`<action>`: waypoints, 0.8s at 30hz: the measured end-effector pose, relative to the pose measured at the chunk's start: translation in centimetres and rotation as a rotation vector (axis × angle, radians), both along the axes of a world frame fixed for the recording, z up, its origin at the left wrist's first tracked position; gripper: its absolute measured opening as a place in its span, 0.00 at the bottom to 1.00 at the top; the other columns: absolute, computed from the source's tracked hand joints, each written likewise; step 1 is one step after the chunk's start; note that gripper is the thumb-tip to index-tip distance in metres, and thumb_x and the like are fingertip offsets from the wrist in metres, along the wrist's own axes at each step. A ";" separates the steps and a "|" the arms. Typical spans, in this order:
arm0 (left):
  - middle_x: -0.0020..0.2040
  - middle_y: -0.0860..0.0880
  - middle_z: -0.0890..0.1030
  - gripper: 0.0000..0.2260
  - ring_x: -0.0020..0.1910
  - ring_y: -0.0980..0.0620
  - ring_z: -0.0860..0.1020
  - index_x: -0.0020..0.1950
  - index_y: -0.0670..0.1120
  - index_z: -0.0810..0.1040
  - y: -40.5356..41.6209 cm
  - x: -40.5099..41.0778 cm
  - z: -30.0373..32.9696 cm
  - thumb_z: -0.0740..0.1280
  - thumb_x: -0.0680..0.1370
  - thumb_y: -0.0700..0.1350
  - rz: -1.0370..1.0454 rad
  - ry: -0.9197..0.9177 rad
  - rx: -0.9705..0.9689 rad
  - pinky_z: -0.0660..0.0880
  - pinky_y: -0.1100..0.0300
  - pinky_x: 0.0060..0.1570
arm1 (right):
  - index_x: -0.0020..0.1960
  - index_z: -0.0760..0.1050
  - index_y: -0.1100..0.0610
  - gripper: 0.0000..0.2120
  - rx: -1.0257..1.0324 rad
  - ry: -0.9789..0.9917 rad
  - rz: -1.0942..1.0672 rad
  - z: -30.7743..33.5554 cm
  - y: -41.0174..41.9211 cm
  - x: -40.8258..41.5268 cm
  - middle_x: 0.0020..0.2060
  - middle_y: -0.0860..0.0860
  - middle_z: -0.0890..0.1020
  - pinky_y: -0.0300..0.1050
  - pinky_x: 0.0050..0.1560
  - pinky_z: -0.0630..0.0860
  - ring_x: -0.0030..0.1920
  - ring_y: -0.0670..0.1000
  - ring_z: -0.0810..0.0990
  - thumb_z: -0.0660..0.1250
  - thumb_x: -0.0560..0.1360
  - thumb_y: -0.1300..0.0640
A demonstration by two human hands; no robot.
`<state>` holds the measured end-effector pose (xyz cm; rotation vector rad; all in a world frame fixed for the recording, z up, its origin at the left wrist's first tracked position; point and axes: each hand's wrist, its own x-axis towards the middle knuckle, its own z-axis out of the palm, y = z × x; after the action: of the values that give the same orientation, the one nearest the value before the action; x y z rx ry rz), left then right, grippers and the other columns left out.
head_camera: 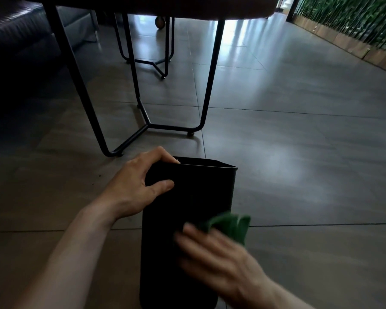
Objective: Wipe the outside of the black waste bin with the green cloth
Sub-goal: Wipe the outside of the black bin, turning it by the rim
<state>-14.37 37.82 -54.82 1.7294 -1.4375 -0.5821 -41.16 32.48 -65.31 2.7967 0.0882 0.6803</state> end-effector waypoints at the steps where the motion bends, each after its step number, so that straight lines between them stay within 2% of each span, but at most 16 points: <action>1: 0.61 0.57 0.78 0.15 0.64 0.60 0.75 0.55 0.63 0.77 0.1 0.0 0.0 0.74 0.73 0.47 0.004 0.004 0.004 0.72 0.60 0.59 | 0.77 0.68 0.55 0.18 -0.098 0.086 0.034 -0.9 0.9 -1.0 0.80 0.59 0.65 0.51 0.74 0.69 0.83 0.62 0.54 0.55 0.87 0.60; 2: 0.61 0.57 0.78 0.15 0.65 0.60 0.74 0.55 0.63 0.77 0.1 -0.1 0.0 0.74 0.73 0.47 0.002 0.001 0.002 0.73 0.59 0.59 | 0.78 0.65 0.55 0.20 -0.154 0.141 0.056 -1.2 1.2 -1.7 0.81 0.59 0.63 0.49 0.75 0.68 0.83 0.62 0.51 0.53 0.88 0.60; 4: 0.61 0.56 0.78 0.16 0.65 0.60 0.74 0.55 0.63 0.76 0.0 -0.2 0.0 0.75 0.73 0.46 -0.006 -0.016 -0.010 0.72 0.60 0.60 | 0.74 0.72 0.52 0.17 -0.068 0.122 0.069 0.1 0.2 -1.5 0.79 0.56 0.69 0.49 0.72 0.72 0.82 0.61 0.57 0.56 0.87 0.60; 7: 0.60 0.53 0.79 0.15 0.66 0.57 0.75 0.54 0.62 0.76 -0.3 -0.4 0.3 0.74 0.73 0.46 -0.032 -0.010 -0.008 0.72 0.58 0.63 | 0.70 0.79 0.54 0.16 0.251 -0.120 -0.079 4.4 -2.6 1.2 0.76 0.57 0.72 0.57 0.69 0.75 0.80 0.60 0.64 0.67 0.83 0.60; 9: 0.58 0.53 0.80 0.15 0.63 0.55 0.76 0.55 0.61 0.77 -0.2 -0.5 0.4 0.75 0.74 0.45 -0.046 -0.018 -0.006 0.73 0.54 0.62 | 0.71 0.78 0.55 0.18 0.304 -0.252 -0.218 6.6 -4.2 3.1 0.77 0.58 0.71 0.60 0.70 0.75 0.81 0.59 0.64 0.69 0.82 0.59; 11: 0.56 0.55 0.80 0.14 0.62 0.56 0.77 0.55 0.60 0.77 -0.2 -0.5 0.5 0.75 0.74 0.46 -0.046 -0.025 -0.009 0.74 0.54 0.60 | 0.71 0.78 0.56 0.17 0.305 -0.273 -0.237 6.4 -4.1 3.5 0.77 0.58 0.71 0.60 0.70 0.75 0.81 0.59 0.63 0.68 0.82 0.59; 13: 0.57 0.58 0.79 0.13 0.61 0.61 0.76 0.54 0.60 0.77 -0.1 -0.4 0.5 0.74 0.74 0.48 -0.027 -0.021 -0.012 0.73 0.60 0.58 | 0.70 0.78 0.56 0.15 0.237 -0.204 -0.125 3.7 -2.3 2.4 0.76 0.59 0.72 0.59 0.70 0.75 0.80 0.60 0.64 0.65 0.84 0.60; 15: 0.58 0.59 0.79 0.14 0.61 0.62 0.76 0.54 0.61 0.76 0.1 -0.3 0.4 0.73 0.73 0.48 -0.022 -0.015 0.002 0.72 0.61 0.58 | 0.71 0.76 0.54 0.15 0.117 -0.062 -0.025 0.1 0.6 0.7 0.77 0.59 0.71 0.53 0.69 0.76 0.81 0.60 0.63 0.60 0.86 0.60; 17: 0.59 0.58 0.80 0.14 0.63 0.60 0.75 0.54 0.62 0.75 0.2 -0.3 0.4 0.73 0.72 0.48 -0.030 -0.036 0.007 0.71 0.61 0.60 | 0.76 0.68 0.55 0.19 -0.006 -0.002 -0.033 -1.3 2.2 -0.7 0.79 0.58 0.67 0.45 0.73 0.71 0.82 0.58 0.58 0.52 0.87 0.58; 18: 0.59 0.58 0.80 0.14 0.64 0.60 0.75 0.54 0.62 0.75 0.3 -0.4 0.5 0.73 0.72 0.50 -0.030 -0.052 0.007 0.72 0.61 0.60 | 0.78 0.66 0.56 0.20 -0.029 0.029 -0.018 -1.2 1.9 -1.0 0.80 0.59 0.65 0.46 0.75 0.68 0.83 0.58 0.56 0.52 0.87 0.58; 19: 0.58 0.58 0.80 0.14 0.63 0.60 0.76 0.54 0.62 0.75 0.2 -0.5 0.6 0.72 0.71 0.51 -0.030 -0.061 0.007 0.73 0.59 0.60 | 0.77 0.68 0.56 0.19 0.008 0.041 -0.004 -0.5 1.3 -1.0 0.80 0.60 0.66 0.48 0.74 0.69 0.82 0.60 0.58 0.55 0.87 0.60; 21: 0.56 0.57 0.79 0.13 0.60 0.58 0.77 0.54 0.61 0.75 0.2 -0.6 0.7 0.71 0.71 0.52 -0.032 -0.057 0.012 0.75 0.54 0.59 | 0.72 0.76 0.55 0.17 0.195 -0.074 -0.059 2.4 -0.8 0.1 0.77 0.58 0.71 0.55 0.70 0.75 0.80 0.61 0.64 0.63 0.85 0.60; 24: 0.54 0.58 0.80 0.13 0.58 0.58 0.77 0.55 0.60 0.76 0.2 -0.7 0.9 0.72 0.72 0.51 -0.034 -0.048 0.015 0.76 0.50 0.58 | 0.71 0.78 0.55 0.17 0.341 -0.342 -0.281 6.7 -3.9 2.8 0.77 0.57 0.72 0.60 0.71 0.75 0.80 0.59 0.64 0.64 0.84 0.61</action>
<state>-15.03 38.04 -53.92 1.7440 -1.5021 -0.5749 -38.33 28.56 -58.59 2.8638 -0.5201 1.1757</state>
